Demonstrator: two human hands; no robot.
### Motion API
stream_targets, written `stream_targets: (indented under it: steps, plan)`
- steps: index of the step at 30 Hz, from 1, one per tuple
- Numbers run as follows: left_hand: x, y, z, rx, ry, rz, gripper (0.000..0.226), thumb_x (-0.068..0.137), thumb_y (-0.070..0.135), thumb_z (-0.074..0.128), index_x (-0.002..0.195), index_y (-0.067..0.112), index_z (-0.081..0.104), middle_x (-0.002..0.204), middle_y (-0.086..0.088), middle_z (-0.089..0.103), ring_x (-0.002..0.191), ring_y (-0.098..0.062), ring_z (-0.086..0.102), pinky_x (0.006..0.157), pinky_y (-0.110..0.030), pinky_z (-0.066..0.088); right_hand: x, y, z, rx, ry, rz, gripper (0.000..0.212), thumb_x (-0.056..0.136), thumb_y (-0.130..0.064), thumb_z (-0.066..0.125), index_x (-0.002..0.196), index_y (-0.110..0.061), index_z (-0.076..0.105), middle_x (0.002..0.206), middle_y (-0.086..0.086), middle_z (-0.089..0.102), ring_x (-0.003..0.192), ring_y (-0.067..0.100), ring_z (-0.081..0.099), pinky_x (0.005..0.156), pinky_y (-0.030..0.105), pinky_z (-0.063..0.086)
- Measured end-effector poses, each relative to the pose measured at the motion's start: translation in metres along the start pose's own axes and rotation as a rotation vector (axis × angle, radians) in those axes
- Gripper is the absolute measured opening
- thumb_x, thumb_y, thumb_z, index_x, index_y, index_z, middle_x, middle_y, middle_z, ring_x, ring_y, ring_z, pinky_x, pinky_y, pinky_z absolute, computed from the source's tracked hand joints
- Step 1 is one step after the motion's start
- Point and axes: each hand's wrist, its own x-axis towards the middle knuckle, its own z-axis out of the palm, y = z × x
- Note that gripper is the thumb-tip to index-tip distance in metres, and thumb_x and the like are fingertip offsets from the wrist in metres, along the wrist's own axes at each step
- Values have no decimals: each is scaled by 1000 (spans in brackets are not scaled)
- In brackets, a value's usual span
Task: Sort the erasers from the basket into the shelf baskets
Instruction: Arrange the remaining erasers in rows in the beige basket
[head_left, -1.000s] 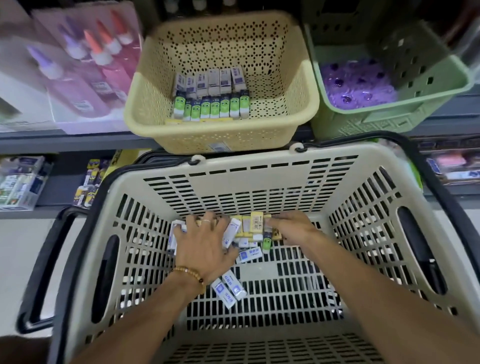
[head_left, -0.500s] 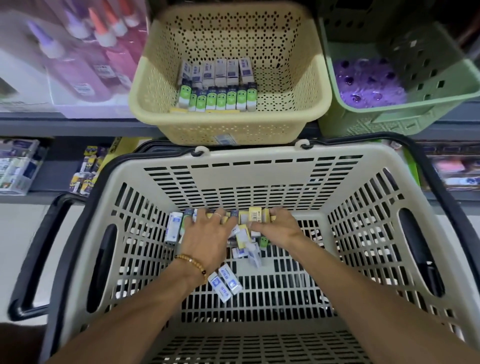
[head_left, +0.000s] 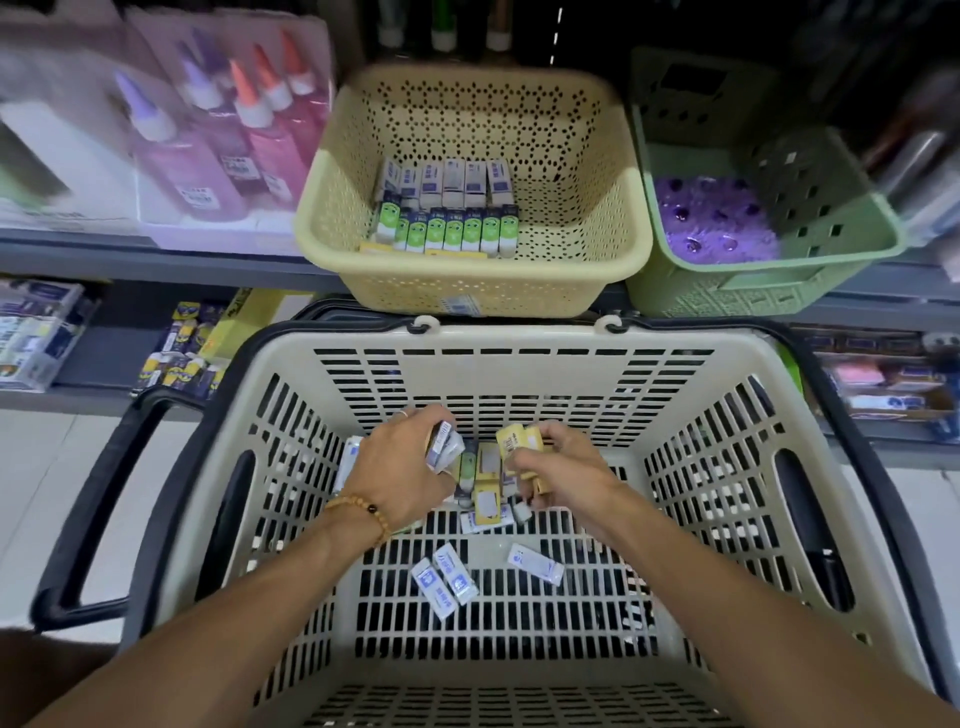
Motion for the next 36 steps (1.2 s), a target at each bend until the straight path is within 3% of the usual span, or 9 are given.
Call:
stream_targets:
  steps: [4, 8, 10, 13, 17, 20, 24, 30, 36]
  plan:
    - [-8, 19, -29, -369, 30, -81, 43, 62, 8, 79, 92, 30, 58, 76, 2, 64, 54, -9, 58, 46, -29, 52, -28, -27, -4, 103, -163, -90, 29, 87, -14, 69, 115, -17, 64, 94, 5, 69, 72, 17, 60, 59, 28, 48]
    - [-24, 34, -63, -606, 55, -76, 48, 66, -1, 76, 95, 32, 59, 91, 10, 56, 36, -1, 46, 35, -18, 38, -61, -58, 2, 64, -252, -193, 26, 89, -24, 69, 113, -14, 66, 92, 3, 68, 76, 16, 61, 64, 28, 48]
    - [-32, 39, -80, -678, 88, -58, 50, 66, 0, 76, 97, 37, 59, 98, 18, 55, 47, -7, 51, 38, -20, 42, -78, -76, 10, 12, -246, -259, 32, 86, -28, 72, 115, -20, 63, 95, 2, 70, 78, 16, 63, 64, 27, 50]
    - [-42, 45, -105, -773, 175, 16, 51, 63, 0, 79, 92, 39, 64, 106, 13, 65, 81, -15, 61, 63, -17, 50, -99, -109, 22, -1, -250, -371, 35, 77, -34, 78, 109, -29, 62, 93, 0, 71, 78, 17, 66, 63, 26, 51]
    - [-48, 51, -142, -881, 229, 79, 55, 62, -5, 80, 95, 37, 67, 92, 14, 70, 72, -26, 59, 60, -24, 53, -111, -162, 31, 1, -279, -511, 30, 80, -29, 74, 109, -28, 65, 91, 1, 72, 75, 17, 66, 57, 25, 51]
    - [-44, 55, -168, -1000, 251, 110, 54, 56, 0, 82, 96, 34, 68, 90, 14, 71, 68, -46, 61, 64, -51, 53, -98, -200, 30, -10, -192, -551, 18, 90, -27, 67, 106, -20, 64, 88, 4, 70, 69, 17, 65, 51, 24, 49]
    - [-27, 58, -188, -1170, 289, 162, 52, 56, -10, 82, 89, 29, 70, 94, 5, 69, 69, -28, 57, 70, -48, 44, -63, -239, 20, -176, -29, -484, 17, 99, -28, 55, 109, -14, 57, 89, 5, 69, 70, 19, 65, 52, 25, 50]
    - [-7, 50, -197, -1297, 251, 190, 50, 60, -13, 76, 88, 27, 69, 63, -2, 56, 58, -24, 51, 50, -30, 39, -15, -246, 10, -447, 56, -263, 37, 97, -29, 59, 127, -8, 51, 95, 6, 67, 76, 16, 67, 56, 26, 51]
    - [-8, 41, -206, -1384, 310, 115, 57, 35, 8, 79, 88, 26, 70, 74, -6, 59, 66, -26, 56, 68, -49, 38, 7, -245, 48, -520, -98, -268, 14, 90, -33, 68, 86, -21, 68, 77, 0, 72, 64, 14, 67, 52, 25, 50]
